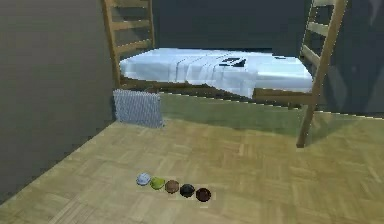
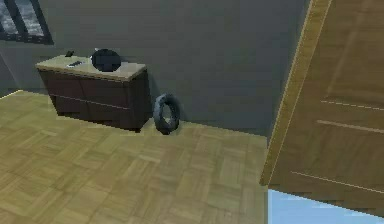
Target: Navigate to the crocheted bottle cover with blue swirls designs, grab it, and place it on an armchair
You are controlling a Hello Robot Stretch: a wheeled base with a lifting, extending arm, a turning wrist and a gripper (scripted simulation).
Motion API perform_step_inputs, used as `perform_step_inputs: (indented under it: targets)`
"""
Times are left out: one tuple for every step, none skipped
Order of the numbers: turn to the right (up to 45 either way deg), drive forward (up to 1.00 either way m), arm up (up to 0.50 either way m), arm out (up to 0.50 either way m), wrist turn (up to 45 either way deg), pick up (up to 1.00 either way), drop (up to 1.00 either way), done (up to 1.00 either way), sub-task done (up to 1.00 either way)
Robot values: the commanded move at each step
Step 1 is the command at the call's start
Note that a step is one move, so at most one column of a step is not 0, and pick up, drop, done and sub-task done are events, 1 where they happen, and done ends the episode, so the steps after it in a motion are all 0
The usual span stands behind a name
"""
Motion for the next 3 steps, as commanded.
perform_step_inputs:
  targets:
    - [-9.0,0.0,0.0,0.0,0.0,0.0,0.0,0.0,0.0]
    - [0.0,0.65,0.0,0.0,0.0,0.0,0.0,0.0,0.0]
    - [-45.0,0.0,0.0,0.0,0.0,0.0,0.0,0.0,0.0]
